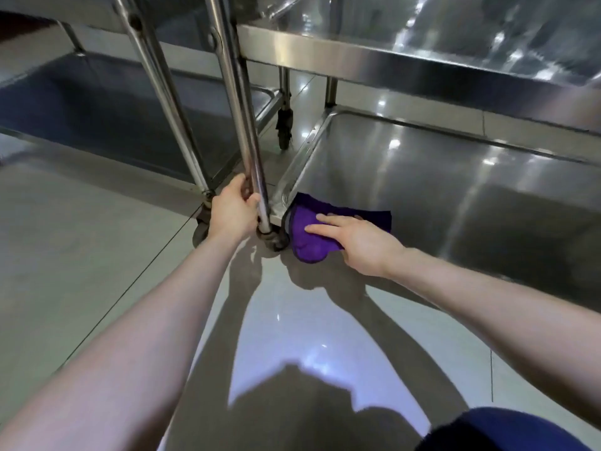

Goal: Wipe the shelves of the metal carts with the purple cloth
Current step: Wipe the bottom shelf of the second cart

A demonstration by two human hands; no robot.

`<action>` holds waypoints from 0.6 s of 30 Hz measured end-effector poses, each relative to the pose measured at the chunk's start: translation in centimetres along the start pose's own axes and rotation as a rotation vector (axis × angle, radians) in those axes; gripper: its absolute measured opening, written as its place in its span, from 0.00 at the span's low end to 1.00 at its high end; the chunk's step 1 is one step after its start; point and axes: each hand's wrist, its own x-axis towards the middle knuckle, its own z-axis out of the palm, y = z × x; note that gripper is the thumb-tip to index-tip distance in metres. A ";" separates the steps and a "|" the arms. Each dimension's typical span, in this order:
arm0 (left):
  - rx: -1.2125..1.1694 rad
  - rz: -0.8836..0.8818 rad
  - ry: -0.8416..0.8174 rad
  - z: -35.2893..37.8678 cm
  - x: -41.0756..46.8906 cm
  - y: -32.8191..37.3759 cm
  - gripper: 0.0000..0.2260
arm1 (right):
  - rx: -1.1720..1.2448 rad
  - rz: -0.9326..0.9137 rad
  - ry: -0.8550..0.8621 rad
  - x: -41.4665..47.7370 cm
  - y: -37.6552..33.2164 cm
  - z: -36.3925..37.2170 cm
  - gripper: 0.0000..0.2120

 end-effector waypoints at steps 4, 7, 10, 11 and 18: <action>0.270 0.012 -0.277 -4.5 -1.3 0.7 0.21 | 0.126 0.048 -0.061 -0.6 -2.8 -5.8 0.33; 0.286 0.028 -0.402 -8.7 -2.8 0.9 0.15 | 0.266 0.077 -0.106 -0.3 -6.3 -9.7 0.35; 0.179 -0.055 -0.466 -11.9 -4.7 -0.2 0.24 | 0.449 0.095 -0.095 -0.3 -9.4 -11.6 0.31; 0.112 -0.121 -0.446 -12.7 -5.5 -0.7 0.27 | 0.547 0.113 -0.065 -0.5 -10.4 -11.6 0.27; -0.208 -0.355 -0.464 -13.2 -6.6 0.3 0.18 | 1.689 0.297 0.075 -2.0 -13.7 -7.1 0.14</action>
